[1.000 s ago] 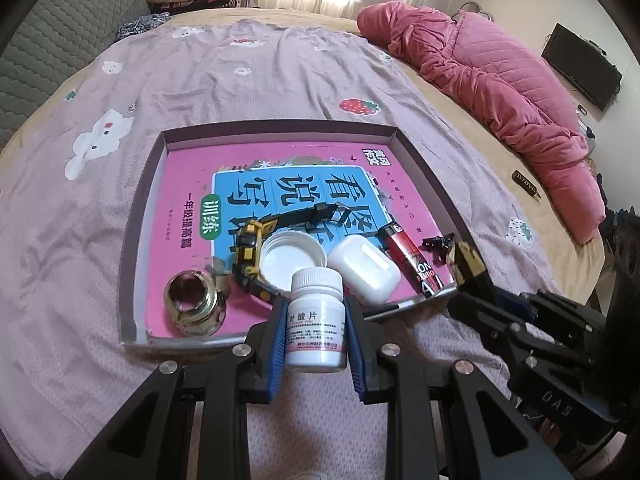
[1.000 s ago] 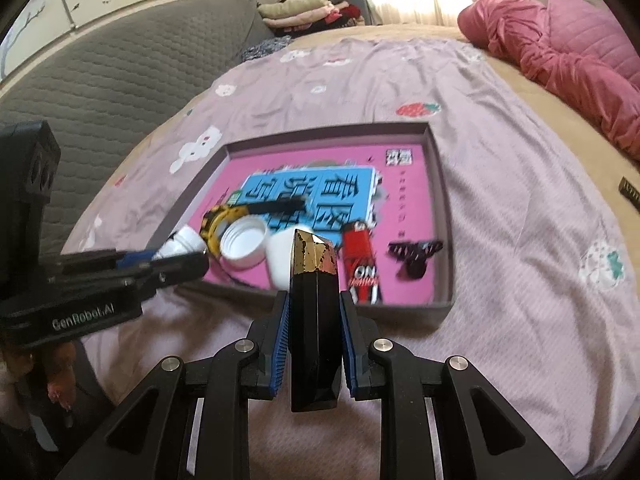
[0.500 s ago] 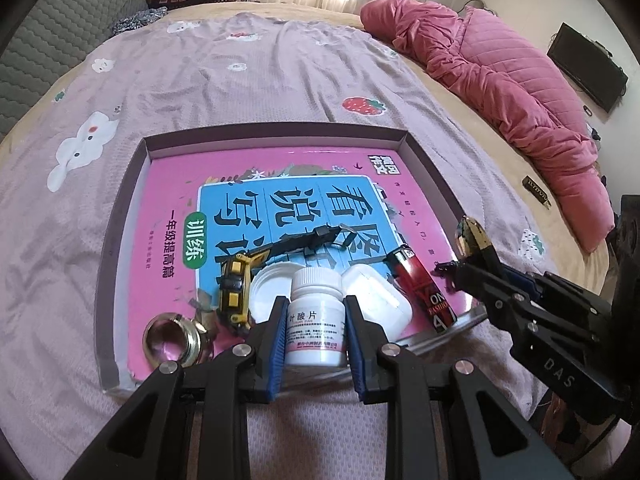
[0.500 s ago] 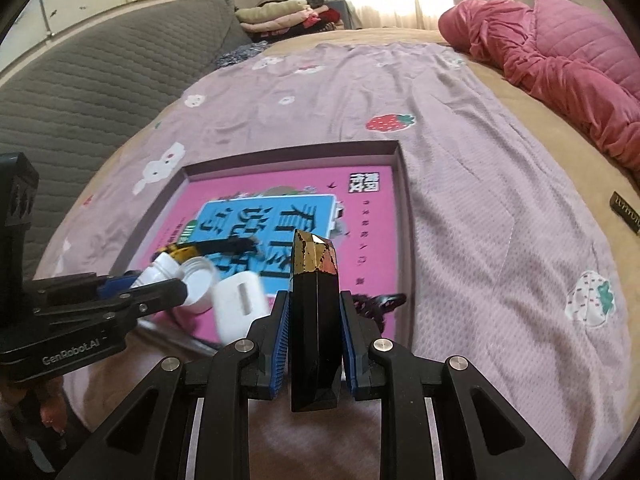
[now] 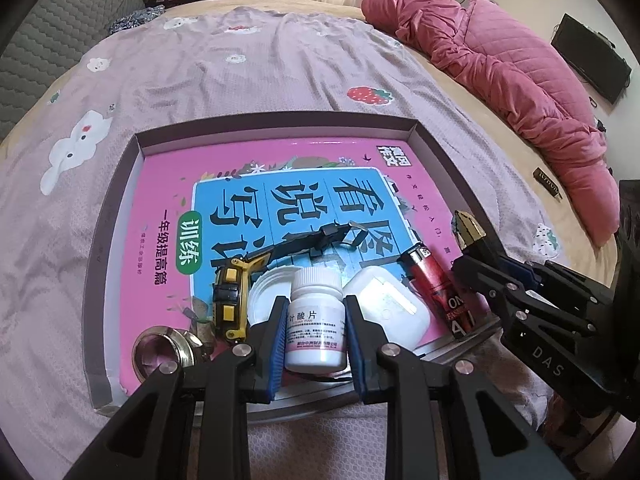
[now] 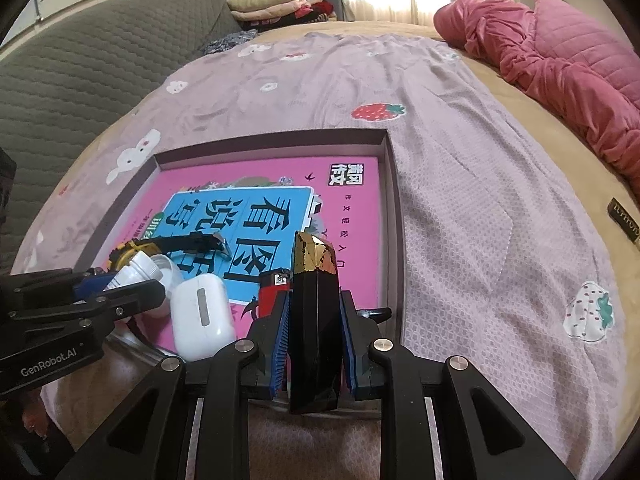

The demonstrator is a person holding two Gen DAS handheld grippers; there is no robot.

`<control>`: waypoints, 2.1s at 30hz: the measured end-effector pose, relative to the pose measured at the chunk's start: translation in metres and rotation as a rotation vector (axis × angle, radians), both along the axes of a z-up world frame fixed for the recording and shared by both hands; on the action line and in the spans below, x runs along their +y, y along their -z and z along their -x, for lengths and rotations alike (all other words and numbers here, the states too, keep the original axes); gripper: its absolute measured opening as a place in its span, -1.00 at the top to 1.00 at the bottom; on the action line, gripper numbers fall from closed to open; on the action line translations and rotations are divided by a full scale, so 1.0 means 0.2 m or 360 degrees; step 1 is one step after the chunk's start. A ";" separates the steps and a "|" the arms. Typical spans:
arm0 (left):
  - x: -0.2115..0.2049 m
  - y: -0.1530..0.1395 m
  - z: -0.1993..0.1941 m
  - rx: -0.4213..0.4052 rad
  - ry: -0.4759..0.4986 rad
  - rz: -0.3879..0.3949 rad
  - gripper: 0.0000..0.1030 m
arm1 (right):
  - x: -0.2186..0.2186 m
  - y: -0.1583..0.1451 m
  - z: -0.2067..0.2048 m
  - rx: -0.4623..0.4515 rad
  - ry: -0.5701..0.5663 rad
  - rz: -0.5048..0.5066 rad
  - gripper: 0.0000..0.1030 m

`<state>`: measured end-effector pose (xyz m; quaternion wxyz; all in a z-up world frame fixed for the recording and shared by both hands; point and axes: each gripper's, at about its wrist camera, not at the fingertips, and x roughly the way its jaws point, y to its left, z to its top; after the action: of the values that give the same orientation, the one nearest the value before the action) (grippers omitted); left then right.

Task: Organize rigid objects
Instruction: 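Carry the white pill bottle over the tray with the left tool while the right tool carries the lighter, then lower the pill bottle and lighter into the tray and open both tools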

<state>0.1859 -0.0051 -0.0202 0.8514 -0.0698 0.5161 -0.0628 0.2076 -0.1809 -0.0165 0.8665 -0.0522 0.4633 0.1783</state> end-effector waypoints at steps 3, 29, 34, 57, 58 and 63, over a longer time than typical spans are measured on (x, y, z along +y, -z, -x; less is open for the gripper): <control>0.00 0.01 -0.01 0.0004 -0.0004 -0.0010 0.47 | 0.01 0.00 0.00 -0.0006 -0.0008 0.0009 0.55; 0.02 0.02 0.04 -0.0028 -0.0047 0.0001 0.47 | 0.04 0.00 0.05 -0.0017 -0.0017 0.0041 0.53; 0.04 0.03 0.04 -0.0022 -0.0060 0.0047 0.47 | 0.02 -0.02 0.07 -0.0019 -0.0008 0.0025 0.52; 0.03 -0.04 0.10 -0.0041 -0.0085 0.0092 0.23 | -0.01 -0.12 0.14 -0.0042 0.0036 -0.0047 0.47; 0.03 -0.04 0.10 -0.0045 -0.0087 0.0090 0.23 | -0.01 -0.13 0.14 -0.0043 0.0035 -0.0047 0.47; 0.04 -0.09 0.15 -0.0071 -0.0123 0.0071 0.22 | -0.01 -0.15 0.18 -0.0045 0.0036 -0.0069 0.36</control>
<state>0.1555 0.0029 -0.0029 0.8627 -0.1072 0.4924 -0.0428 0.1716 -0.1831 0.0138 0.8758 -0.0308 0.4477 0.1777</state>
